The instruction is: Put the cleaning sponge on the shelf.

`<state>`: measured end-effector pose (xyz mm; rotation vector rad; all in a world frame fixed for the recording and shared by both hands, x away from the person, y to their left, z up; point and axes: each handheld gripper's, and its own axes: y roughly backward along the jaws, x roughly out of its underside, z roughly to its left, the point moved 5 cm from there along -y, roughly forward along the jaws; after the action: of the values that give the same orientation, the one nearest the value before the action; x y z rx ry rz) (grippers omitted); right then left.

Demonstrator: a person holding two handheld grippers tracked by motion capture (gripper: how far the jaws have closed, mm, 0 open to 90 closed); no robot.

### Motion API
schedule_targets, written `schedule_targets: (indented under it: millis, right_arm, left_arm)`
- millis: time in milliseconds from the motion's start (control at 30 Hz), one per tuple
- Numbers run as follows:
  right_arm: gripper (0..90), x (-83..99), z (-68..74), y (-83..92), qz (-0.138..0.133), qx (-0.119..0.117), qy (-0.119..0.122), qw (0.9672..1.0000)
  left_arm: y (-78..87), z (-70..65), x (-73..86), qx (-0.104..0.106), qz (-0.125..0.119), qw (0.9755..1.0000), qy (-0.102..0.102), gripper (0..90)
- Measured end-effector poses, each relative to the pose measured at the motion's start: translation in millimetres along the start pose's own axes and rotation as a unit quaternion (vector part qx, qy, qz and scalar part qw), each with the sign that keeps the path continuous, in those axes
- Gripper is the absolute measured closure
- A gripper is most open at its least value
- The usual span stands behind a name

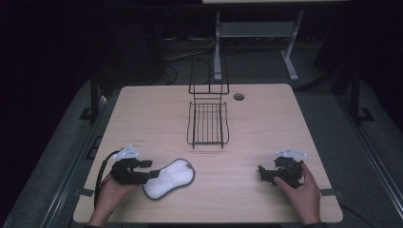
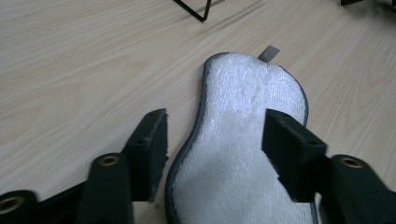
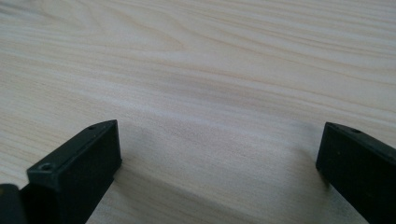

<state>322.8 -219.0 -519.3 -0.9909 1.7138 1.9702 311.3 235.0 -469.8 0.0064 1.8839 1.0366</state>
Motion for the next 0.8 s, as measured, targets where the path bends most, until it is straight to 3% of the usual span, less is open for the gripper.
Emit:
schedule_targets:
  millis: [133,200,567,800]
  right_arm:
    - [0.0,0.0,0.0,0.0,0.0,0.0,0.0,1.0]
    - [0.0,0.0,0.0,0.0,0.0,0.0,0.0,1.0]
    - [0.0,0.0,0.0,0.0,0.0,0.0,0.0,1.0]
    - [0.0,0.0,0.0,0.0,0.0,0.0,0.0,1.0]
  left_arm:
    - [-10.5,-2.4,-3.6,-0.004,0.008,0.9998,-0.015,18.8]
    - [-15.5,-4.2,-4.5,0.002,0.014,0.9997,-0.017,14.1]
    - [-36.6,-15.6,-6.1,0.023,0.039,0.9982,-0.04,12.8]
    - [-43.1,-16.5,-3.0,0.026,0.052,0.9972,-0.047,12.8]
